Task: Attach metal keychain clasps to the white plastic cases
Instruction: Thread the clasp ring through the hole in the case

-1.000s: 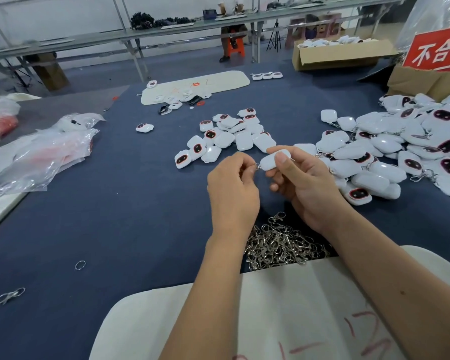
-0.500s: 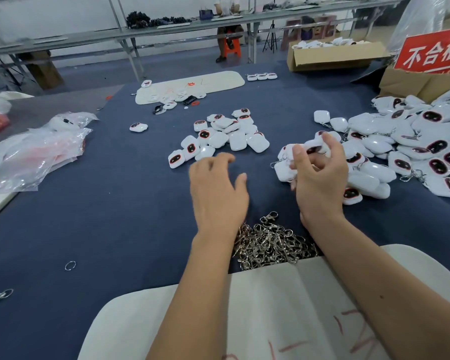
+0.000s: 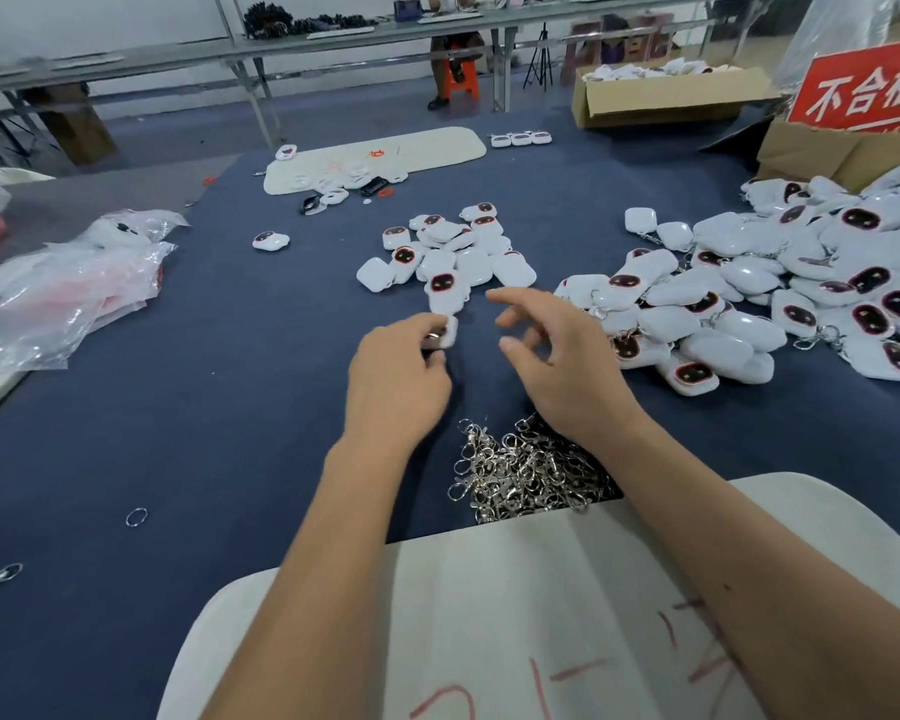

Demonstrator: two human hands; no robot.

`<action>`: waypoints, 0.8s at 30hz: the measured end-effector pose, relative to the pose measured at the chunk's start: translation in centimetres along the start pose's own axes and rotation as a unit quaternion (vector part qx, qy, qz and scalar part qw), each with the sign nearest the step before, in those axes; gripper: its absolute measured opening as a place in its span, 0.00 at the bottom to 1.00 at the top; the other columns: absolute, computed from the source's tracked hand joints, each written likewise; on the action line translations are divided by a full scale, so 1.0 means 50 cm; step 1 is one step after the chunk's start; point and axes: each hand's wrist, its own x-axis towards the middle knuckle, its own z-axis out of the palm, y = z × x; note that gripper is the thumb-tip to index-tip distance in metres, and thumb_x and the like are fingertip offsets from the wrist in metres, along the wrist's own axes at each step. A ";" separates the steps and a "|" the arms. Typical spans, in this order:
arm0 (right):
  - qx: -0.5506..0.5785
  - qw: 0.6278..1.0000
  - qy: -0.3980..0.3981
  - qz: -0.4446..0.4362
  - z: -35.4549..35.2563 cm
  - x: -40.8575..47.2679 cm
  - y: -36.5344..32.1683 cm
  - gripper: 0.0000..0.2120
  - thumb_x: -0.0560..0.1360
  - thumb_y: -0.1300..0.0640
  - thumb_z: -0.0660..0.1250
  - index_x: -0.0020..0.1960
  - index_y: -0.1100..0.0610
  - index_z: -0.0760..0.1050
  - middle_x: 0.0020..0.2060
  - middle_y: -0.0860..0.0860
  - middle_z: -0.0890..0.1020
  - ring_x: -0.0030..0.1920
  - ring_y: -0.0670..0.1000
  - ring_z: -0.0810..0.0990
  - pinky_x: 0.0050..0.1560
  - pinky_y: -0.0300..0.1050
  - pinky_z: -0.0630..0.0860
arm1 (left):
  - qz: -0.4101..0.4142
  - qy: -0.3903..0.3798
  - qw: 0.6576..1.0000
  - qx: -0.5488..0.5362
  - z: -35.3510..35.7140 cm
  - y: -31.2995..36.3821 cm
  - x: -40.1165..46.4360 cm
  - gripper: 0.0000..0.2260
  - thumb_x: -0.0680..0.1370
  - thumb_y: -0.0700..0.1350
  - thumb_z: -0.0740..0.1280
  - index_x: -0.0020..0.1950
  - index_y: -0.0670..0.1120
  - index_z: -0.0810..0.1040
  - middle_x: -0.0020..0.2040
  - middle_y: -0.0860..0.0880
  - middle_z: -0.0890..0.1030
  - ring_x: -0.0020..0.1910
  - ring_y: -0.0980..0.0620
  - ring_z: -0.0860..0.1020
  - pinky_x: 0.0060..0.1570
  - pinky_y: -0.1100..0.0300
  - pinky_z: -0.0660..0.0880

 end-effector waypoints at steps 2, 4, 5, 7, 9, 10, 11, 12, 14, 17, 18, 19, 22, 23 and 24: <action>-0.049 0.997 -0.051 -0.037 0.002 0.002 -0.002 0.23 0.76 0.63 0.73 0.70 0.53 0.78 0.60 0.49 0.82 0.56 0.49 0.78 0.63 0.44 0.72 | -0.007 -0.031 0.993 -0.115 0.011 0.026 -0.017 0.22 0.79 0.32 0.63 0.67 0.53 0.81 0.56 0.54 0.86 0.58 0.58 0.81 0.63 0.61 0.75; -0.060 0.995 -0.073 -0.037 0.004 0.002 -0.004 0.25 0.75 0.60 0.76 0.71 0.52 0.78 0.63 0.49 0.81 0.62 0.51 0.77 0.68 0.48 0.70 | -0.046 -0.055 0.973 -0.219 0.018 0.043 -0.034 0.24 0.79 0.29 0.59 0.67 0.50 0.81 0.54 0.53 0.87 0.54 0.60 0.83 0.61 0.59 0.79; -0.063 0.995 -0.072 -0.033 0.005 0.001 -0.004 0.25 0.75 0.59 0.76 0.70 0.52 0.78 0.62 0.49 0.82 0.62 0.51 0.77 0.67 0.49 0.71 | -0.061 -0.058 0.964 -0.251 0.018 0.046 -0.041 0.23 0.79 0.29 0.58 0.65 0.48 0.81 0.51 0.53 0.88 0.50 0.58 0.85 0.59 0.56 0.81; -0.070 0.996 -0.058 -0.024 0.006 -0.002 -0.003 0.22 0.75 0.59 0.76 0.68 0.53 0.80 0.56 0.48 0.85 0.57 0.51 0.79 0.64 0.50 0.72 | -0.062 -0.059 0.957 -0.276 0.008 0.042 -0.050 0.19 0.79 0.28 0.61 0.59 0.47 0.83 0.47 0.52 0.88 0.45 0.54 0.86 0.56 0.53 0.83; -0.068 0.997 -0.034 -0.003 0.006 -0.003 -0.002 0.19 0.76 0.59 0.75 0.66 0.54 0.81 0.50 0.49 0.86 0.53 0.51 0.80 0.61 0.48 0.73 | -0.038 -0.060 0.968 -0.240 -0.005 0.033 -0.047 0.11 0.78 0.33 0.68 0.51 0.48 0.84 0.44 0.53 0.87 0.46 0.53 0.85 0.55 0.51 0.82; -0.059 0.998 -0.014 0.012 0.005 -0.001 -0.002 0.17 0.77 0.59 0.74 0.66 0.54 0.81 0.48 0.49 0.86 0.51 0.50 0.81 0.59 0.45 0.74 | -0.019 -0.074 0.977 -0.197 -0.010 0.030 -0.045 0.07 0.77 0.37 0.72 0.47 0.50 0.84 0.44 0.53 0.86 0.48 0.52 0.83 0.55 0.51 0.80; -0.049 0.998 0.010 0.030 0.003 0.001 0.000 0.15 0.78 0.60 0.73 0.65 0.55 0.81 0.46 0.49 0.86 0.48 0.48 0.81 0.57 0.41 0.75 | 0.002 -0.105 0.984 -0.146 -0.011 0.034 -0.044 0.05 0.75 0.43 0.75 0.44 0.53 0.83 0.44 0.52 0.84 0.50 0.50 0.81 0.57 0.51 0.78; -0.040 0.998 0.032 0.046 0.001 0.004 0.001 0.13 0.79 0.61 0.71 0.63 0.55 0.82 0.43 0.49 0.85 0.45 0.47 0.80 0.53 0.35 0.74 | 0.024 -0.144 0.985 -0.089 -0.009 0.042 -0.045 0.06 0.73 0.49 0.78 0.42 0.55 0.82 0.46 0.51 0.83 0.53 0.49 0.78 0.58 0.52 0.74; -0.025 0.995 0.057 0.073 -0.004 0.007 0.001 0.09 0.81 0.60 0.68 0.60 0.55 0.83 0.41 0.48 0.85 0.41 0.44 0.79 0.47 0.28 0.71 | 0.056 -0.207 0.977 0.001 0.006 0.062 -0.049 0.12 0.69 0.59 0.79 0.41 0.56 0.80 0.47 0.49 0.78 0.55 0.47 0.71 0.58 0.55 0.70; 0.025 0.992 0.080 0.092 -0.008 0.008 0.003 0.09 0.83 0.57 0.66 0.53 0.55 0.85 0.40 0.44 0.86 0.37 0.39 0.79 0.43 0.31 0.71 | 0.065 -0.223 0.973 0.003 0.014 0.083 -0.049 0.12 0.68 0.60 0.79 0.40 0.57 0.80 0.47 0.49 0.74 0.55 0.47 0.67 0.59 0.54 0.69; 0.044 0.990 0.088 0.101 -0.010 0.009 0.005 0.09 0.83 0.56 0.65 0.51 0.55 0.85 0.39 0.44 0.86 0.36 0.40 0.78 0.42 0.35 0.72 | 0.068 -0.230 0.971 -0.005 0.013 0.084 -0.046 0.10 0.69 0.58 0.79 0.40 0.57 0.81 0.48 0.49 0.74 0.56 0.47 0.66 0.60 0.52 0.69; 0.068 0.987 0.094 0.110 -0.012 0.010 0.008 0.09 0.83 0.55 0.66 0.50 0.54 0.84 0.39 0.44 0.86 0.35 0.40 0.77 0.43 0.38 0.73 | 0.069 -0.237 0.969 -0.011 0.011 0.082 -0.045 0.09 0.70 0.56 0.79 0.40 0.57 0.81 0.49 0.49 0.75 0.57 0.47 0.67 0.61 0.51 0.68; 0.136 0.978 0.102 0.121 -0.015 0.010 0.012 0.06 0.80 0.54 0.71 0.48 0.54 0.84 0.35 0.47 0.84 0.37 0.46 0.80 0.45 0.47 0.79 | 0.062 -0.228 0.971 -0.049 0.011 0.071 -0.043 0.09 0.72 0.49 0.80 0.39 0.54 0.80 0.45 0.55 0.78 0.52 0.53 0.71 0.54 0.56 0.69; 0.148 0.977 0.098 0.120 -0.014 0.010 0.012 0.05 0.80 0.54 0.72 0.47 0.54 0.84 0.33 0.47 0.83 0.35 0.47 0.80 0.45 0.50 0.79 | 0.052 -0.210 0.973 -0.075 0.012 0.067 -0.043 0.10 0.72 0.46 0.80 0.38 0.53 0.79 0.41 0.57 0.79 0.47 0.57 0.73 0.49 0.59 0.70; 0.154 0.977 0.090 0.117 -0.013 0.010 0.011 0.05 0.80 0.55 0.72 0.47 0.54 0.84 0.32 0.48 0.82 0.34 0.47 0.80 0.43 0.50 0.79 | 0.040 -0.184 0.977 -0.105 0.013 0.063 -0.041 0.10 0.72 0.44 0.80 0.38 0.51 0.79 0.37 0.57 0.79 0.41 0.59 0.74 0.43 0.62 0.70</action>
